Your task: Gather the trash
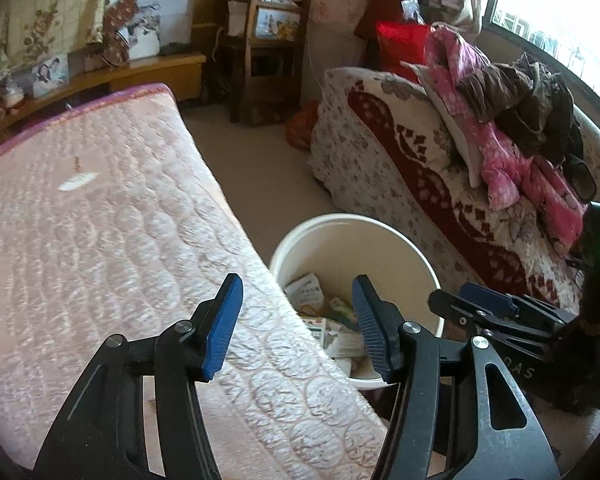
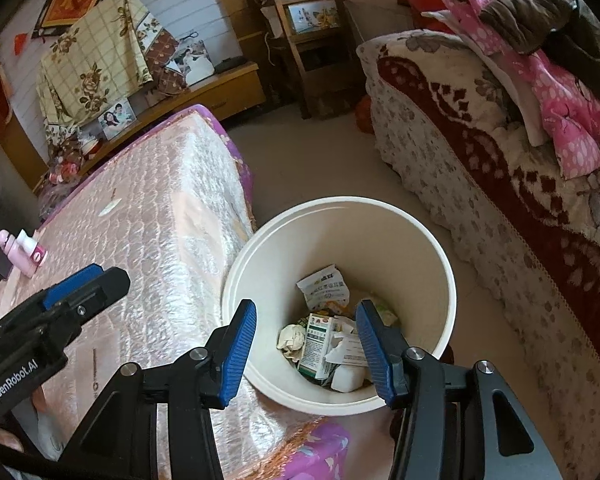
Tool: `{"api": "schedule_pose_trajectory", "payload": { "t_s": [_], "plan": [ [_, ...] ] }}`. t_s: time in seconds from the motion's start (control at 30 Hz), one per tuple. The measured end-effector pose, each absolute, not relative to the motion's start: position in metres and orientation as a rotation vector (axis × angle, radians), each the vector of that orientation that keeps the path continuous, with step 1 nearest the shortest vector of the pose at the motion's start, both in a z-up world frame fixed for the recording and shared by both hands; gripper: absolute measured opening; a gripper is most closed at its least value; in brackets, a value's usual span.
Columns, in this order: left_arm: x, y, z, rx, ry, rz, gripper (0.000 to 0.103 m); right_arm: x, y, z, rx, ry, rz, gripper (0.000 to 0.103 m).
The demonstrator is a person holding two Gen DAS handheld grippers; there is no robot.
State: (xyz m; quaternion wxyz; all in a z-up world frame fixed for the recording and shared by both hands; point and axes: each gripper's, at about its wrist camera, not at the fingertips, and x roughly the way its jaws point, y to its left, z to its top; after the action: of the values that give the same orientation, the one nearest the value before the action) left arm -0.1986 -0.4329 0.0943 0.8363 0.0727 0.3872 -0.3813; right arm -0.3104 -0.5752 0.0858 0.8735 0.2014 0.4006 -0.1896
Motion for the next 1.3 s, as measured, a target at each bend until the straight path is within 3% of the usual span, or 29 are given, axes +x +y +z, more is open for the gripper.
{"api": "schedule_pose_trajectory", "payload": {
  "t_s": [0.13,0.27,0.37,0.5,0.67,1.3],
  "plan": [
    [-0.203,-0.417,0.107,0.142,0.774,-0.782,0.055,-0.314,-0.563,0.097,0.393,0.809,-0.399,0.051],
    [-0.208,-0.399,0.122,0.116,0.726,-0.765,0.055,-0.32,-0.548,0.114,0.355,0.765,-0.405,0.061],
    [-0.213,-0.388,0.134,0.11,0.694,-0.757,0.056,-0.324,-0.536,0.128,0.321,0.731,-0.405,0.062],
    [-0.221,-0.372,0.148,0.104,0.641,-0.737,0.066,-0.331,-0.519,0.148,0.288,0.673,-0.41,0.063],
    [-0.229,-0.352,0.164,0.075,0.591,-0.725,0.073,-0.344,-0.505,0.17,0.251,0.596,-0.439,0.073],
    [-0.257,-0.318,0.196,0.06,0.473,-0.693,0.073,-0.376,-0.469,0.214,0.166,0.447,-0.503,0.081]
  ]
}}
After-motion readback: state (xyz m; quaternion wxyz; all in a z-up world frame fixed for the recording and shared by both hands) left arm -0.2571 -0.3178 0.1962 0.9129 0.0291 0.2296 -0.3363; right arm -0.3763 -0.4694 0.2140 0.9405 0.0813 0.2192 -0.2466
